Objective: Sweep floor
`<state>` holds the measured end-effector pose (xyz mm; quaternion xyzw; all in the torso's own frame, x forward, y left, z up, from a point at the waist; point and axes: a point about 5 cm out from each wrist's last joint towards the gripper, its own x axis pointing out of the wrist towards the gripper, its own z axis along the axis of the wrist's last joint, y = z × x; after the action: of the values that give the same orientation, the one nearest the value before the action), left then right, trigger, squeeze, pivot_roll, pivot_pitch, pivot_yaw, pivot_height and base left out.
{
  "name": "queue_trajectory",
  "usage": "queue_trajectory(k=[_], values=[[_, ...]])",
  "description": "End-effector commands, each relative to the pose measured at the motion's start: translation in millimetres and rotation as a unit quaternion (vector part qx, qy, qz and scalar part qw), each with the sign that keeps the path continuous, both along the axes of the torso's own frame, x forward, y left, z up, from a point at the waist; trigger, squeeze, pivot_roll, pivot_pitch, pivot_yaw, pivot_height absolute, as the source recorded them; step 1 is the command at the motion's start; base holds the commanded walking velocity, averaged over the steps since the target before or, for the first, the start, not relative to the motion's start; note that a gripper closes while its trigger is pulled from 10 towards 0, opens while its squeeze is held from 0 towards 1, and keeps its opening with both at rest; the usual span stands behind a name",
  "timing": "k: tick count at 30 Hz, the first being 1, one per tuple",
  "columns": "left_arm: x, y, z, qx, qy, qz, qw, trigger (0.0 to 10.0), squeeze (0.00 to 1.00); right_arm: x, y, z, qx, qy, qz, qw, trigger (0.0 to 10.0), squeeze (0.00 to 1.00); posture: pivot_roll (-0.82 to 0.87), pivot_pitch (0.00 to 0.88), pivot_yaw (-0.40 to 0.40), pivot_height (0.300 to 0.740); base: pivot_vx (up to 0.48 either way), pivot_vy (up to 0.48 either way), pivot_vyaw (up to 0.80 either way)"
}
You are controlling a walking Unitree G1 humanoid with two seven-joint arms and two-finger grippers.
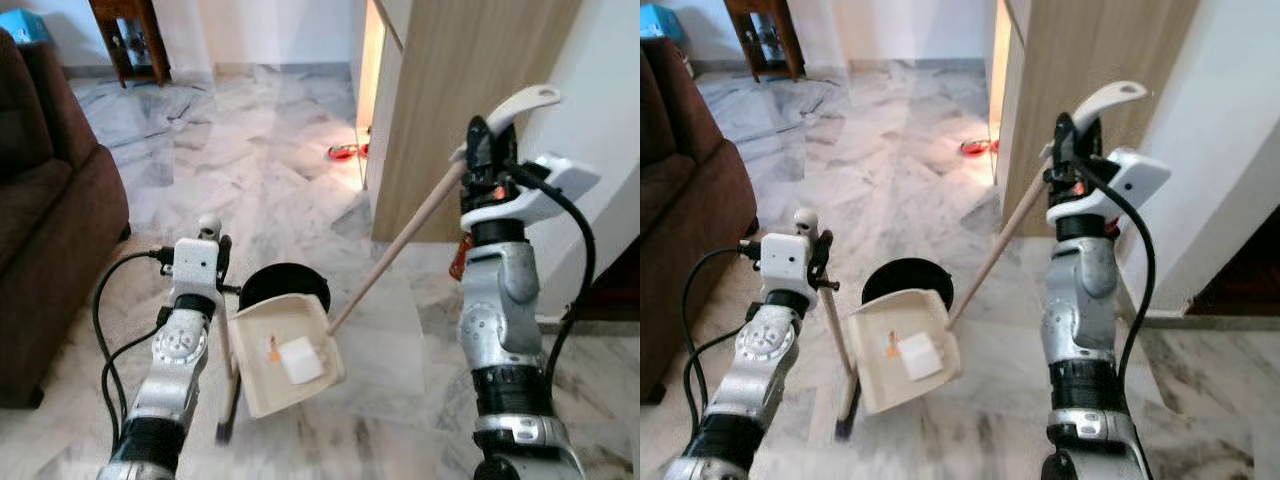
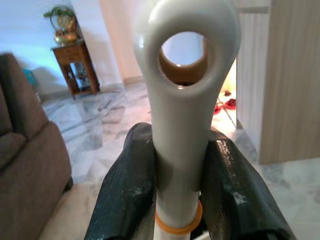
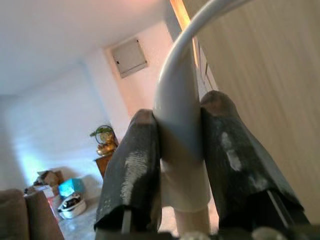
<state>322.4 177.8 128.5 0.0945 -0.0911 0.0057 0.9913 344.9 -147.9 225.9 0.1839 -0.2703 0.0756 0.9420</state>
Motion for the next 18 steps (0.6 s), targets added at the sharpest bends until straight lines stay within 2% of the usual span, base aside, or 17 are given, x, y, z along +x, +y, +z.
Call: queue_trajectory(k=[1, 8, 18], values=[[1.8, -3.7, 13.7, 0.008, -0.030, -0.006, 0.999, 10.0, 0.00, -2.2, -6.7, 13.6, 0.020, -0.028, -0.008, 0.999, 10.0, 0.00, 0.08, 0.000, 0.045, 0.740, 0.341, 0.000, 0.00], [1.4, -3.3, 14.1, 0.006, -0.033, -0.005, 0.999, 10.0, 0.00, -1.6, -6.2, 14.0, 0.018, -0.027, -0.006, 0.999, 10.0, 0.00, 0.07, 0.004, 0.043, 0.740, 0.313, 0.000, 0.00], [1.7, -3.3, 14.4, 0.001, -0.032, -0.003, 0.999, 10.0, 0.00, -1.0, -6.9, 12.1, 0.020, -0.020, -0.007, 1.000, 10.0, 0.00, 0.07, 0.012, 0.044, 0.740, 0.000, 0.000, 0.00]])
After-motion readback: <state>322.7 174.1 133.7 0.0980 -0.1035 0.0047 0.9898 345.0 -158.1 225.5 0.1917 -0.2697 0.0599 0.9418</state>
